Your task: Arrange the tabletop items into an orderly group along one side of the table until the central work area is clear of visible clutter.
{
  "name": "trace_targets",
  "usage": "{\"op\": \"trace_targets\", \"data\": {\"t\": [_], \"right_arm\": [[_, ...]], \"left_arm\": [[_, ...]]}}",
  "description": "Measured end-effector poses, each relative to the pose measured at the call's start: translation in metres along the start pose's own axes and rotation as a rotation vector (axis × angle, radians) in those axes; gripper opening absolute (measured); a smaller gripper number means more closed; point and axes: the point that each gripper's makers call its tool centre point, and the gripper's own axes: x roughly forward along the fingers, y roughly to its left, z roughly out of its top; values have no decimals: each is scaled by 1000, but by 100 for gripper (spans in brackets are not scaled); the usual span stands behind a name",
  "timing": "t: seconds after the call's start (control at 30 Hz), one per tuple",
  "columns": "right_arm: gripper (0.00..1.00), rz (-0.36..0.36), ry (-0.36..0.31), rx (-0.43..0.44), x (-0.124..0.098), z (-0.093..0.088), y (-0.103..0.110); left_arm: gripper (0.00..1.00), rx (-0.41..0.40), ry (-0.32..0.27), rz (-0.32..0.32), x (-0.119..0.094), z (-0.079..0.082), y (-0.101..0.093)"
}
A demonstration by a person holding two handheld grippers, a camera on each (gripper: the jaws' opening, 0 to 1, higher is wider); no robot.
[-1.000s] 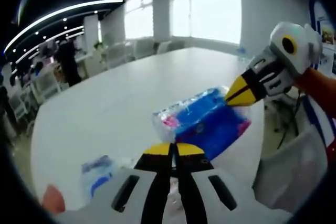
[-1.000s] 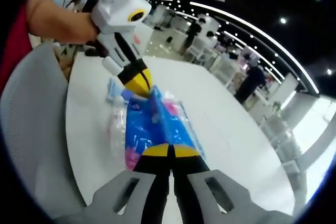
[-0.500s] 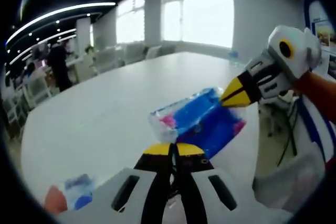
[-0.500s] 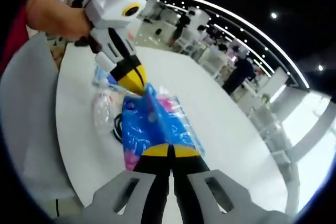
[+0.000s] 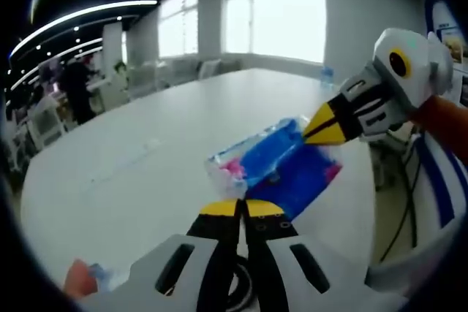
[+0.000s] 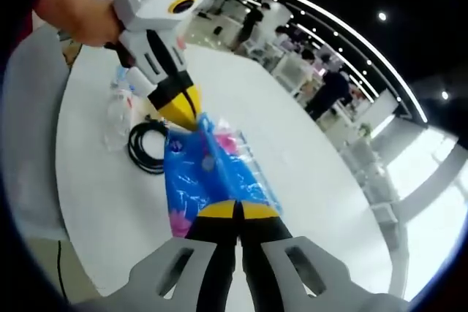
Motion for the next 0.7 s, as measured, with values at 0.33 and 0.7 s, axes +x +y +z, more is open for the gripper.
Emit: {"op": "trace_targets", "data": {"t": [0.33,0.7], "right_arm": [[1,44,34,-6,42,-32,-9],[1,81,83,0,84,-72,-13]], "left_arm": [[0,-55,36,34,44,-21,15],[0,-111,71,73,82,-41,20]]}}
